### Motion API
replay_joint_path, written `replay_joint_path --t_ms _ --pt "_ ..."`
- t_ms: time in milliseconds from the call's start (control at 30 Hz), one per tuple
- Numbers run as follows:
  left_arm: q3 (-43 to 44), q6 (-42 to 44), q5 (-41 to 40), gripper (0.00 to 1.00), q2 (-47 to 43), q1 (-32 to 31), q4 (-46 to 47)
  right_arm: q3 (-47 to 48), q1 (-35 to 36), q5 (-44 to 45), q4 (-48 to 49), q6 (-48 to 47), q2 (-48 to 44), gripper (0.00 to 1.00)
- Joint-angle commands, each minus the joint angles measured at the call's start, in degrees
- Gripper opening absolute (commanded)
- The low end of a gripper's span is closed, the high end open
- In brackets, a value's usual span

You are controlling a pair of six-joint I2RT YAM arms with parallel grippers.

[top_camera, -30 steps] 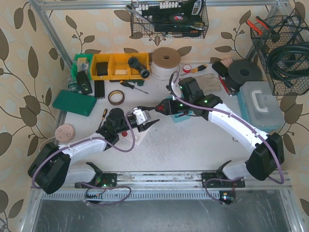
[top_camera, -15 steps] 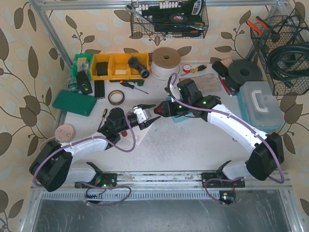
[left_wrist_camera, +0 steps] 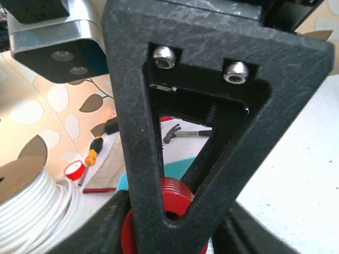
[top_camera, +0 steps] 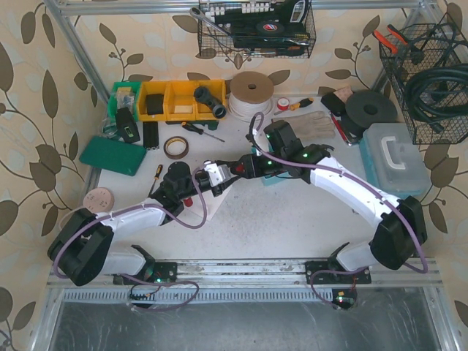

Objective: Install the large spring

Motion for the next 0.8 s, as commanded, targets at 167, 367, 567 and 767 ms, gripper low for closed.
replay_joint_path --t_ms 167,367,567,767 --pt "1.46 0.29 3.7 0.16 0.06 -0.57 3.43 -0.48 0.69 -1.36 1.6 -0.43 0.71 0.16" --pt "1.85 0.73 3.91 0.02 -0.34 -0.53 1.52 -0.19 0.71 -1.64 1.1 -1.03 1.31 0.17" --pt "2.22 1.17 2.74 0.0 -0.41 -0.53 -0.85 0.45 0.6 -0.33 -0.06 -2.13 0.74 0.49" --pt "2.2 0.7 -4.22 0.0 -3.38 -0.54 -7.05 0.96 -1.6 5.2 -2.42 -4.48 -2.42 0.84"
